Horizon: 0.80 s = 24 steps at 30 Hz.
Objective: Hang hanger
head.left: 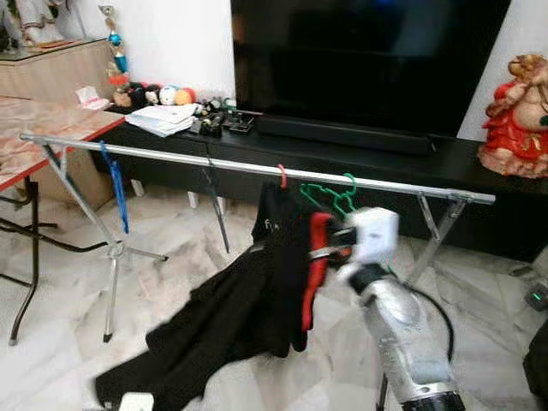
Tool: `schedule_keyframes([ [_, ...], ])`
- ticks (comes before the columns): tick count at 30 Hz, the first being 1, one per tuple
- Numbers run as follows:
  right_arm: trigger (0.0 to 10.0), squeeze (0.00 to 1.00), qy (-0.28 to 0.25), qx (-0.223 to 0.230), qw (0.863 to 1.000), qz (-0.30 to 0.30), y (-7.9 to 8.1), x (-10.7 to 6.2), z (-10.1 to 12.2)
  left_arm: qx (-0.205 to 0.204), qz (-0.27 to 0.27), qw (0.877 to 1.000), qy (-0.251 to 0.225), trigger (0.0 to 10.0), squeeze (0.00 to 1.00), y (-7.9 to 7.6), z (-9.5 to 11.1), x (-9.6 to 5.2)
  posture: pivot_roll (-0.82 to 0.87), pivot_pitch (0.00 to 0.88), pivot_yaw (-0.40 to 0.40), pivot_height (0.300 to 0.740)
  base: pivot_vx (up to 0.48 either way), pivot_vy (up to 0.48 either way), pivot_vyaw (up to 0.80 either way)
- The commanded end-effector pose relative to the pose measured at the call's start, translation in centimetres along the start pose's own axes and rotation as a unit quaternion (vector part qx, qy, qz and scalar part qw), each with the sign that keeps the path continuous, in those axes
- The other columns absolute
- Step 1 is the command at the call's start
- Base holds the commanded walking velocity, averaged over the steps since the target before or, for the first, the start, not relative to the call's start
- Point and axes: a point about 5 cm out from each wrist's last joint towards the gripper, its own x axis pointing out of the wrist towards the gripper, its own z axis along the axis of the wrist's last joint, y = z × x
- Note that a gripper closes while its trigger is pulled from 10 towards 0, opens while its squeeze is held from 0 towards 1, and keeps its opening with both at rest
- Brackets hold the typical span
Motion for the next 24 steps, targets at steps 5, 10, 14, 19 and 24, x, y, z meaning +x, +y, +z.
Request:
schedule_keyframes([
  [5, 10.0, 0.0, 0.063, 0.056, 0.992, -0.096, -2.7, -1.5, -4.0, 0.005, 0.002, 0.993, -0.12, 10.0, 0.0, 1.0, 5.3, 0.5, 0.02, 0.006, 0.044, 0.74, 0.0, 0.0, 0.0],
  [10, 10.0, 0.0, 0.101, 0.053, 0.986, -0.118, -2.9, -2.2, -6.8, 0.0, -0.003, 0.977, -0.212, 10.0, 0.0, 1.4, 8.7, 0.1, 0.03, 0.005, 0.047, 0.74, 0.0, 0.0, 0.0],
  [14, 10.0, 0.0, 0.129, 0.068, 0.978, -0.15, -3.3, -2.7, -8.7, -0.004, -0.019, 0.957, -0.289, 10.0, 0.0, 0.8, 11.0, -1.0, 0.04, 0.0, 0.04, 0.74, 0.0, 0.0, 0.0],
  [19, 10.0, 0.0, 0.123, 0.075, 0.977, -0.159, -3.6, -2.8, -8.9, -0.014, -0.039, 0.939, -0.342, 10.0, 0.0, -0.7, 12.3, -2.4, 0.03, 0.0, 0.034, 0.74, 0.0, 0.0, 0.0],
  [24, 10.0, 0.0, 0.122, 0.074, 0.975, -0.169, -4.1, -3.3, -9.2, -0.017, -0.053, 0.93, -0.363, 10.0, 0.0, -1.9, 13.0, -3.4, 0.03, 0.0, 0.031, 0.74, 0.0, 0.0, 0.0],
])
